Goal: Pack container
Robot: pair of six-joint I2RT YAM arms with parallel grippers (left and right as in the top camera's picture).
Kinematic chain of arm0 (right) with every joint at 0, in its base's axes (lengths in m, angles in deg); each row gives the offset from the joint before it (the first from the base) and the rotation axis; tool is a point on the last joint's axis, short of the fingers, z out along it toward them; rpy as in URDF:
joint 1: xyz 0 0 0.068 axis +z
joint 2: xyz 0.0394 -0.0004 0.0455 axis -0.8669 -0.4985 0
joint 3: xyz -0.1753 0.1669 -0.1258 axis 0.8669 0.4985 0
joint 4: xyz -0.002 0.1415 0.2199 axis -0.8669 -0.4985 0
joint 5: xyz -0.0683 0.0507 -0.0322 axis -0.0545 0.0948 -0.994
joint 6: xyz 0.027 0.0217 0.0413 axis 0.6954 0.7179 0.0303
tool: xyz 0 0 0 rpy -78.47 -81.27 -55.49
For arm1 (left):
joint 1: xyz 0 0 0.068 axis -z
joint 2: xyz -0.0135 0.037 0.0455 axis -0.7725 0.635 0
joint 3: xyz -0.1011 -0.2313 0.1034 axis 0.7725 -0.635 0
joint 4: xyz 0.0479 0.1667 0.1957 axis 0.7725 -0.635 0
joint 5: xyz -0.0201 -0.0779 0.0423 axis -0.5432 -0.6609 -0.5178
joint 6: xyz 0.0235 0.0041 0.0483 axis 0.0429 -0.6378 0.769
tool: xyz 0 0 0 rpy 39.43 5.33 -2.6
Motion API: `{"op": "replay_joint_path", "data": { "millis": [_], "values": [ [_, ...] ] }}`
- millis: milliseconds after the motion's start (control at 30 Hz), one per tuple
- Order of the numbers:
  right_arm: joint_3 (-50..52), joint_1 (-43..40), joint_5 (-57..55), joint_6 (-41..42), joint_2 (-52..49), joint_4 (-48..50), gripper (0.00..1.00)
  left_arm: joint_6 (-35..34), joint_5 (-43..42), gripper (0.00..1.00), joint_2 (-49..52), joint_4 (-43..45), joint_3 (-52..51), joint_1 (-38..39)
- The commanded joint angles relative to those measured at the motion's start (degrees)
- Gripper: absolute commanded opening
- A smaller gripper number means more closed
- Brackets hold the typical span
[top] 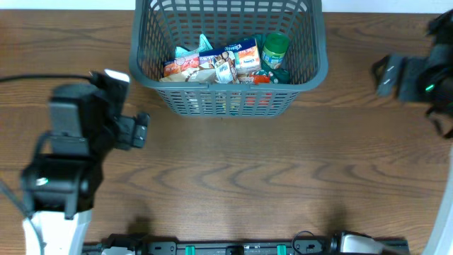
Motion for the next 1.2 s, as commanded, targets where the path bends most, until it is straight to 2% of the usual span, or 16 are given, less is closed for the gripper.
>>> {"op": "replay_joint_path", "data": {
  "millis": [0, 167, 267, 367, 533, 1167],
  "values": [
    [18.60, 3.48, -2.32, 1.62, 10.43, 8.81, 0.99, -7.82, -0.76, 0.99, -1.29, 4.22, -10.08, -0.31],
    [46.93, 5.35, -2.23, 2.78, 26.23, 27.39, 0.99, -12.07, -1.86, 0.98, -1.29, 6.34, -17.66, -0.28],
    [57.96, 5.38, -0.98, 2.75, 32.92, 32.85, 0.99, -12.09, -2.19, 0.98, -1.73, 6.32, -19.08, -0.28],
    [64.52, 5.38, -1.03, 2.75, 37.16, 34.93, 0.99, -12.07, -2.16, 0.99, -2.34, 6.73, -19.10, -0.28],
    [68.06, 5.33, -1.05, 2.75, 38.95, 34.34, 0.99, -13.25, -2.05, 0.99, -3.21, 7.19, -19.10, -0.28],
    [68.15, 5.33, -1.07, 2.75, 38.29, 29.31, 0.99, -13.14, -2.05, 0.99, -2.34, 7.13, -19.10, -0.28]
  ]
}}
